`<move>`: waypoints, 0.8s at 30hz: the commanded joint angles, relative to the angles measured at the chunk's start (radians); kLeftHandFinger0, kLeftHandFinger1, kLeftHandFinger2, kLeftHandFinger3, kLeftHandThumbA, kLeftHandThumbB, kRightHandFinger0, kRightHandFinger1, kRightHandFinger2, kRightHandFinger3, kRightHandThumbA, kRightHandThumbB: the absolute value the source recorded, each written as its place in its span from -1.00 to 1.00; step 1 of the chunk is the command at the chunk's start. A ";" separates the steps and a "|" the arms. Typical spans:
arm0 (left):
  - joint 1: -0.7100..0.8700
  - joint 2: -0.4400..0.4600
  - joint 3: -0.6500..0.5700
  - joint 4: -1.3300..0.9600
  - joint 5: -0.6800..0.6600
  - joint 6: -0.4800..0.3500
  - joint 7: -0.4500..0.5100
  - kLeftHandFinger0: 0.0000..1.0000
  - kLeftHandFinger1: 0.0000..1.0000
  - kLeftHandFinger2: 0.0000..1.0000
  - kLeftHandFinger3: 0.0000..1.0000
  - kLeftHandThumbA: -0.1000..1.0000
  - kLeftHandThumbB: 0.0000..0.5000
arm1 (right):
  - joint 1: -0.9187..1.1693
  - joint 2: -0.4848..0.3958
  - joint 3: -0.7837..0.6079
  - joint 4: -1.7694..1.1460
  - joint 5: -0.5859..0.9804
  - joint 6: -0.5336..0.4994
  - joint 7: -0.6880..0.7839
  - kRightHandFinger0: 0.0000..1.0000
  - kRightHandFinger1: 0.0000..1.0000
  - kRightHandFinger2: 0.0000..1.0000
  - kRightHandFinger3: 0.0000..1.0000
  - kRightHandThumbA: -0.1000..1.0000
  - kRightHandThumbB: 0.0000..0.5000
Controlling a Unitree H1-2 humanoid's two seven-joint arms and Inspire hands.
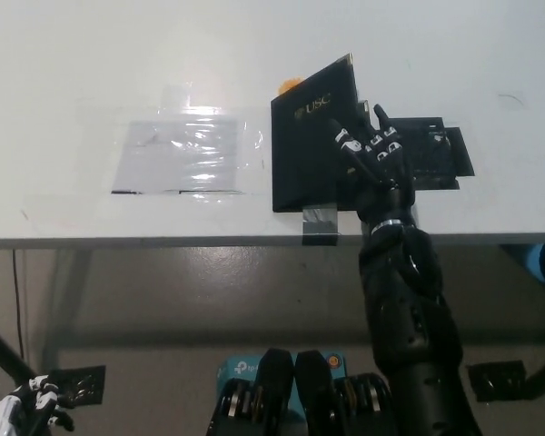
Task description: The robot uses its right hand to push the cover of the diary kept in the middle of the desk towards the left to open it
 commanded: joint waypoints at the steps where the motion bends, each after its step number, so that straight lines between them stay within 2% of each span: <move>1: -0.006 0.008 -0.006 -0.022 -0.020 -0.004 -0.023 -0.39 -0.48 -0.40 -0.11 0.03 1.00 | -0.026 0.068 0.002 0.020 0.020 -0.025 -0.013 0.61 0.71 0.66 0.81 0.93 -0.30; 2: -0.006 0.010 -0.012 -0.030 -0.014 0.005 -0.022 -0.38 -0.48 -0.40 -0.12 0.05 1.00 | -0.019 0.074 0.001 0.021 0.020 -0.032 -0.014 0.61 0.72 0.68 0.82 0.93 -0.35; 4: -0.007 0.013 -0.020 -0.033 -0.007 0.007 -0.023 -0.32 -0.43 -0.33 -0.05 0.07 1.00 | -0.007 0.081 0.009 0.030 0.009 -0.049 -0.009 0.60 0.72 0.69 0.83 0.91 -0.34; 9: -0.020 0.022 -0.032 -0.030 -0.012 0.004 -0.031 -0.30 -0.42 -0.31 -0.01 0.07 1.00 | 0.015 0.091 0.035 0.046 -0.019 -0.065 -0.004 0.59 0.71 0.66 0.77 0.90 -0.31; 13: -0.024 0.027 -0.039 -0.033 -0.018 0.004 -0.046 -0.31 -0.42 -0.32 -0.05 0.05 1.00 | 0.043 0.109 0.077 0.077 -0.058 -0.069 -0.002 0.63 0.72 0.73 0.88 0.93 -0.30; 16: -0.025 0.027 -0.045 -0.030 -0.011 0.003 -0.048 -0.33 -0.41 -0.31 -0.05 0.09 1.00 | 0.015 0.108 0.112 0.116 -0.086 -0.081 0.010 0.65 0.69 0.68 0.81 0.90 -0.19; 18: -0.026 0.031 -0.050 -0.025 -0.004 -0.004 -0.051 -0.33 -0.40 -0.30 -0.04 0.10 1.00 | -0.018 0.104 0.161 0.144 -0.135 -0.100 0.020 0.59 0.67 0.64 0.75 0.87 -0.07; 24: -0.028 0.040 -0.064 -0.027 0.007 -0.010 -0.054 -0.32 -0.39 -0.30 -0.05 0.13 1.00 | -0.044 0.061 0.308 0.140 -0.261 -0.076 0.026 0.63 0.72 0.68 0.74 0.94 -0.05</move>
